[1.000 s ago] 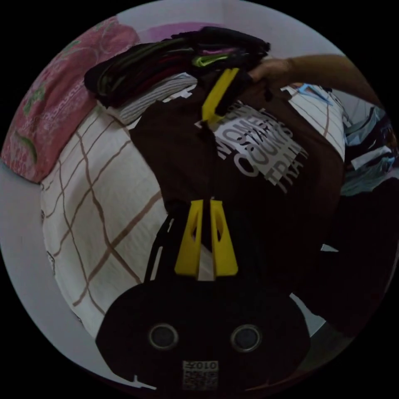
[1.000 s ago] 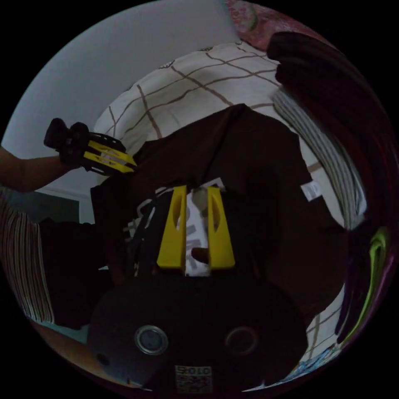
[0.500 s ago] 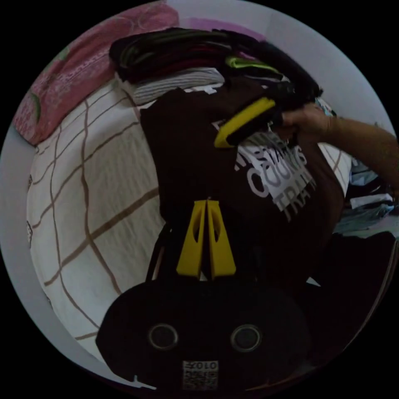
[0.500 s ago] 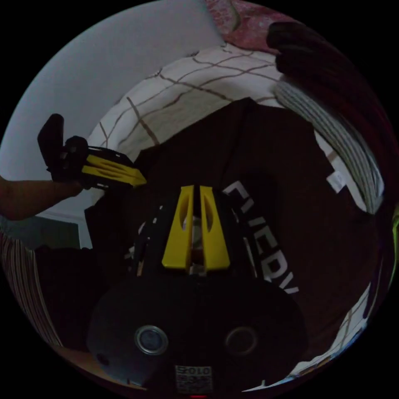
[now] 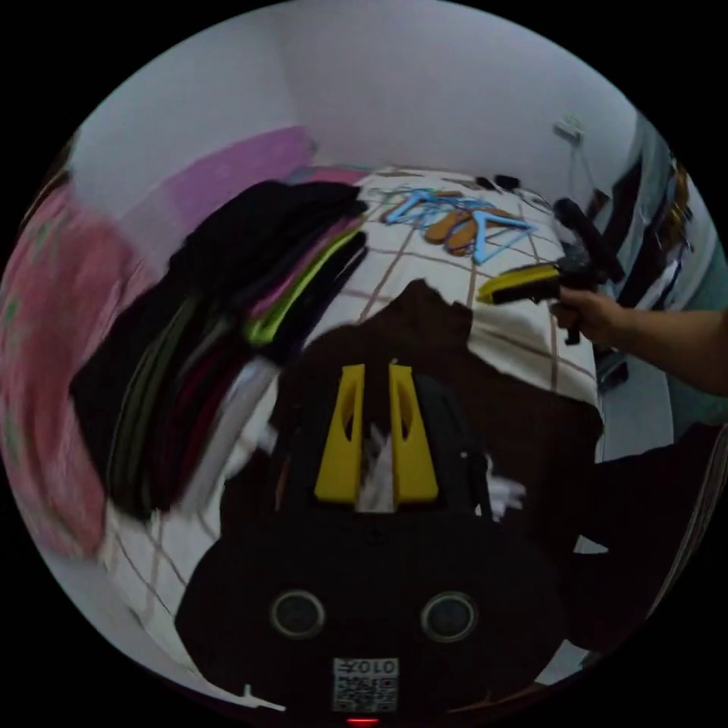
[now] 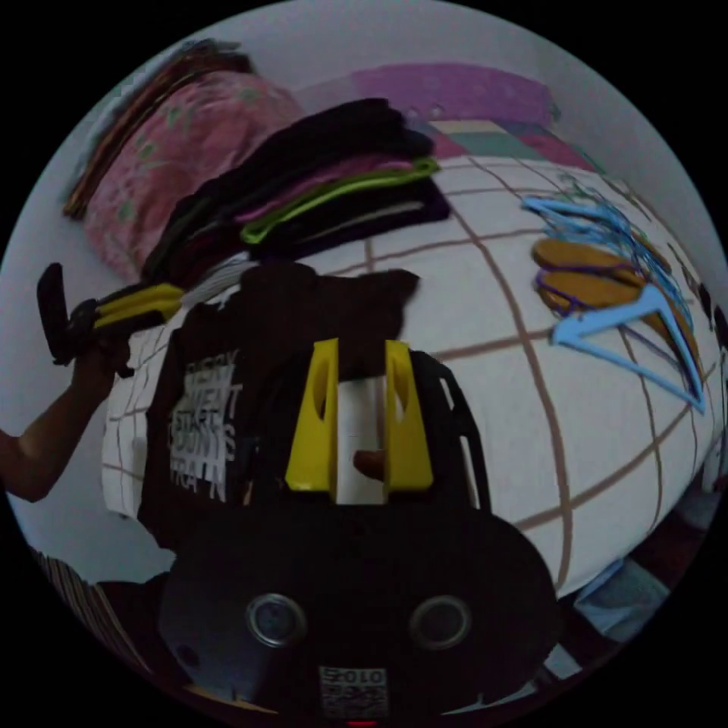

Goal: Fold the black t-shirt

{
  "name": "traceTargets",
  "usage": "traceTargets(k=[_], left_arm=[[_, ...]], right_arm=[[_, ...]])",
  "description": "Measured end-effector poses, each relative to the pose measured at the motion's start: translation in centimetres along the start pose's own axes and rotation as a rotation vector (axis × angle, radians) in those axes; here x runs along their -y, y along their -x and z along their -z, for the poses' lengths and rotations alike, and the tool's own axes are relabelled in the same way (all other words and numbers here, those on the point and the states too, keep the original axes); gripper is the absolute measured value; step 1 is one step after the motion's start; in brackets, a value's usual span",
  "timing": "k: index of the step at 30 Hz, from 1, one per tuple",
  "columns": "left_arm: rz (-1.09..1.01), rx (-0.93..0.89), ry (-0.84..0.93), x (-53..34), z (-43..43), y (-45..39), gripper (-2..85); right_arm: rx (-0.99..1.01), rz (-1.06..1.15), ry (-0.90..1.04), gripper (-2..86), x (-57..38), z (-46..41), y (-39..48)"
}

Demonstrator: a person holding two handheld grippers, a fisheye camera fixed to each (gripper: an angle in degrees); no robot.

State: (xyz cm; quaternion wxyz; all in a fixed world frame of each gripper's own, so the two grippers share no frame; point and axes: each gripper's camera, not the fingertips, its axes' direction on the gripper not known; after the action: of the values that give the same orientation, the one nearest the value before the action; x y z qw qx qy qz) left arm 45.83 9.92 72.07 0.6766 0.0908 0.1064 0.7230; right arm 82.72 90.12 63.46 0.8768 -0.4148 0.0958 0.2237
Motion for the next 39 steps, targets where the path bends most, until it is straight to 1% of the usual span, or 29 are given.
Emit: traceTargets(k=[4,10,13,18,21,25,28,31,33,34,36,37,39], left_arm=[[-0.160,-0.077,0.044,10.1,-8.0,-0.5,6.5],[-0.310,-0.192,0.129,18.7,-17.3,-1.7,5.3],[-0.321,-0.226,0.171,20.8,-20.5,-1.6,3.6],[-0.323,-0.328,0.222,22.7,-24.1,-0.8,0.6],[-0.301,-0.364,0.187,23.5,-25.0,0.3,0.0],[-0.273,-0.422,0.068,24.6,-24.2,2.1,-0.3],[-0.313,-0.424,-0.008,24.3,-22.4,3.0,-0.3],[-0.339,-0.384,-0.075,22.6,-20.1,3.9,-0.3],[-0.357,-0.320,-0.103,20.9,-18.9,4.0,-0.3],[-0.363,-0.258,-0.109,19.5,-18.4,4.0,-0.3],[-0.360,-0.190,-0.103,17.4,-18.1,3.9,-0.3],[-0.332,-0.154,-0.106,16.0,-18.0,4.0,-0.3],[-0.266,-0.142,-0.128,14.1,-17.9,4.4,-0.3]], right_arm=[[0.032,-0.066,-0.009,11.2,-3.2,-1.5,-3.7],[0.021,-0.078,-0.014,11.1,-6.5,-4.1,-6.9],[0.030,-0.065,0.003,10.4,-8.0,-5.0,-8.0],[0.053,-0.107,0.014,5.8,-11.0,-6.1,-9.5],[0.094,-0.141,-0.018,3.3,-12.4,-5.9,-10.5],[0.148,-0.136,-0.072,2.4,-13.8,-5.2,-10.8],[0.141,-0.048,-0.115,2.0,-14.3,-3.8,-9.6],[0.047,0.141,-0.117,1.8,-14.7,-2.4,-6.7],[-0.114,0.364,-0.096,1.7,-15.1,-1.9,-3.5],[-0.158,0.419,-0.091,1.7,-15.3,-1.9,-2.7],[-0.276,0.611,-0.075,1.8,-15.9,-2.1,0.4],[-0.291,0.651,-0.072,1.8,-16.0,-2.3,1.1],[-0.316,0.789,-0.068,1.8,-16.6,-2.6,3.7]])
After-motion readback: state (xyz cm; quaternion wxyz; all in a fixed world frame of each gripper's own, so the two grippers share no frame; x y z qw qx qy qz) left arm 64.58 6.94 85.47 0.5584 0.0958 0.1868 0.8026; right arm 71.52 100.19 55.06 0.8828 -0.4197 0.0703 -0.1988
